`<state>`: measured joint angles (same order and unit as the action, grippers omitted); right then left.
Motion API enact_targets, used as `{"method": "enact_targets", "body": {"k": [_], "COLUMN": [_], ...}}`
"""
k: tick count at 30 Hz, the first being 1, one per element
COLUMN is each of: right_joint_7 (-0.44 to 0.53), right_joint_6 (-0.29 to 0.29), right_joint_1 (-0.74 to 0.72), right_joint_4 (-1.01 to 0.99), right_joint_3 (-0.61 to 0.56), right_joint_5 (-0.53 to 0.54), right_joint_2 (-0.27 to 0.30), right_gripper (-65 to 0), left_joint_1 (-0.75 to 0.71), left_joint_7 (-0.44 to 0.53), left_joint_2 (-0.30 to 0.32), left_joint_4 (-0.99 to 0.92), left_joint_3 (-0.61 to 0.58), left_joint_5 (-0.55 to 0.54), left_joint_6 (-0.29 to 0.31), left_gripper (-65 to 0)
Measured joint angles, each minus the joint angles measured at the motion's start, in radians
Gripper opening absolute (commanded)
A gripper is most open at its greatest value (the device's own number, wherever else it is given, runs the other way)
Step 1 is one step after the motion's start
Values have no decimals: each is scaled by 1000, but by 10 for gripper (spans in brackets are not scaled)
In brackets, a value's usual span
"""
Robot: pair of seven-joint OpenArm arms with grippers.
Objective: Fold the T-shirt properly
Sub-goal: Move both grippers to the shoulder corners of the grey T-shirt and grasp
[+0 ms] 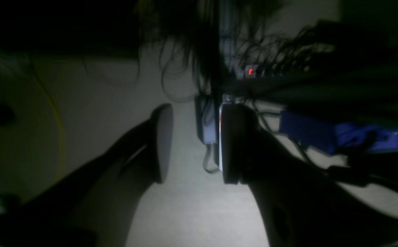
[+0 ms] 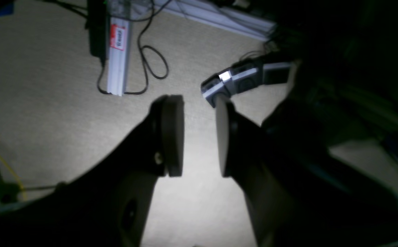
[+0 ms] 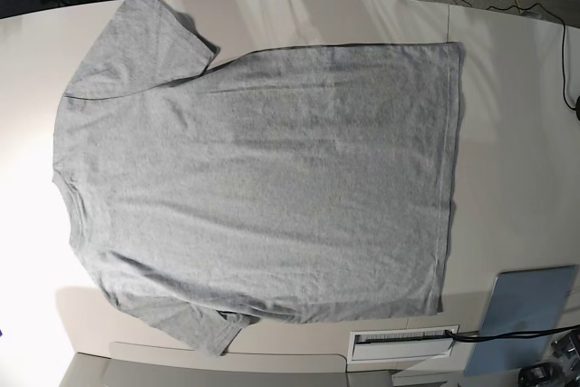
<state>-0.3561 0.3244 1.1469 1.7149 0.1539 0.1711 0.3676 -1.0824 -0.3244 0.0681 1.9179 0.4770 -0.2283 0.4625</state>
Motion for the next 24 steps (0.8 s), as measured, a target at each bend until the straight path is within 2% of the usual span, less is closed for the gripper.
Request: {"method": "enact_targets", "body": {"k": [3, 5, 9, 12, 15, 18, 21, 24], "right_joint_7": [-42, -75, -105, -172, -273, -382, -449, -459], "right_joint_6": [60, 82, 88, 87, 89, 90, 92, 92], "right_joint_1": [72, 97, 94, 53, -17, -84, -122, -136], "right_joint_4": [146, 227, 350, 409, 429, 430, 430, 430], "right_joint_3": [106, 174, 296, 359, 376, 375, 375, 375], "right_joint_5": [64, 104, 160, 166, 170, 171, 171, 171], "right_joint_2": [0, 3, 4, 4, 2, 0, 0, 0], "right_gripper": [-482, -482, -482, -482, -482, -481, -481, -472], "left_joint_1": [5, 19, 109, 217, 335, 448, 512, 533], "left_joint_7": [-66, -86, -109, -229, -335, -415, -433, -435], "left_joint_2": [21, 52, 109, 130, 129, 127, 127, 126], "left_joint_4": [143, 208, 241, 232, 178, 91, -8, -68], "left_joint_3": [0, -1, 0, 1, -1, -2, -2, -2], "left_joint_5": [-47, -91, -146, -217, -303, -338, -338, -316], "left_joint_6": [5, -22, -103, -129, -119, -121, -126, -126], "left_gripper": [-401, -401, -401, -401, -401, -401, -388, -327]}}
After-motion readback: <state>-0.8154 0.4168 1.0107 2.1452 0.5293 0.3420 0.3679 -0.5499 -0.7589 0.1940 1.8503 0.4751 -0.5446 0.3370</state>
